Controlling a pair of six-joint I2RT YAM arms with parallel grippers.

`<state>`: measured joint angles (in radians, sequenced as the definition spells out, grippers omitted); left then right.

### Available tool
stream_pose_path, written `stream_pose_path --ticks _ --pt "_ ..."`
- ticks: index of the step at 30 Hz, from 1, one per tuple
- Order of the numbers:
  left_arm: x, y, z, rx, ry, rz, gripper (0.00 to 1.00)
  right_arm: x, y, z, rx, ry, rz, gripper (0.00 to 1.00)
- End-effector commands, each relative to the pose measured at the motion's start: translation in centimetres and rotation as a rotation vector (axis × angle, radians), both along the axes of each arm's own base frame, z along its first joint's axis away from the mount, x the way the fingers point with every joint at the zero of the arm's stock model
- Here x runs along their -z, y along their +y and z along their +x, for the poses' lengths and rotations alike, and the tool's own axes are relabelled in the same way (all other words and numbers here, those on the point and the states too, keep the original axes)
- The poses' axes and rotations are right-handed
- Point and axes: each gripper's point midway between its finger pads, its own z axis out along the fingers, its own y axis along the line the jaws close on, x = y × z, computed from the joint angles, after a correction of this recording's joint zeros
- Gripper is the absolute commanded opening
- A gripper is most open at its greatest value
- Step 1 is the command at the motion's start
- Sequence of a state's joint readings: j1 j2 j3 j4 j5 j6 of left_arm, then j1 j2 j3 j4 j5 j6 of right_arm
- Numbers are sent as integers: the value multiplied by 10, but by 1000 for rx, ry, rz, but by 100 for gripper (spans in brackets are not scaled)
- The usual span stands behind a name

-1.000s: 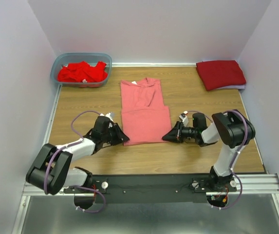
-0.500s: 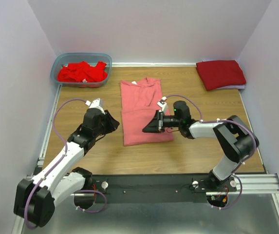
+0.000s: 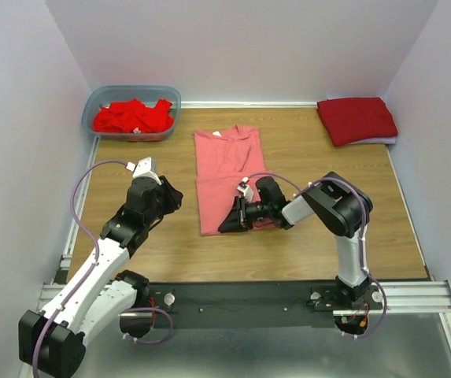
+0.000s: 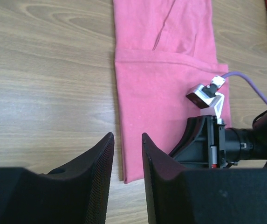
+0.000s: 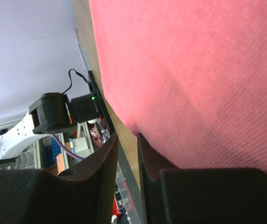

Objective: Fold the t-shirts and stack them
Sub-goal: Fold the tshirt

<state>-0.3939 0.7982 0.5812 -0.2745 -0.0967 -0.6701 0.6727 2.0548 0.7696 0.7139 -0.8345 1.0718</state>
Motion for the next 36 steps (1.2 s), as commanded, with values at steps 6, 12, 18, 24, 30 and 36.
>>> stream_pose_path --ticks 6,12,18,24,30,36 --pt "12 4 1 1 24 46 42 -33 -15 16 50 -153 -51 31" --pt "25 3 1 -1 71 60 46 -16 -49 20 44 -196 -148 31" --pt "34 -9 -1 42 116 58 52 23 -70 17 48 -134 -166 31" --pt "47 -21 -8 92 165 69 55 17 -73 20 59 -142 -160 33" --pt "69 -35 -21 138 245 92 60 -27 -104 44 141 -370 -375 39" --pt "89 -54 -36 200 316 144 66 -47 -173 51 300 -454 -726 62"
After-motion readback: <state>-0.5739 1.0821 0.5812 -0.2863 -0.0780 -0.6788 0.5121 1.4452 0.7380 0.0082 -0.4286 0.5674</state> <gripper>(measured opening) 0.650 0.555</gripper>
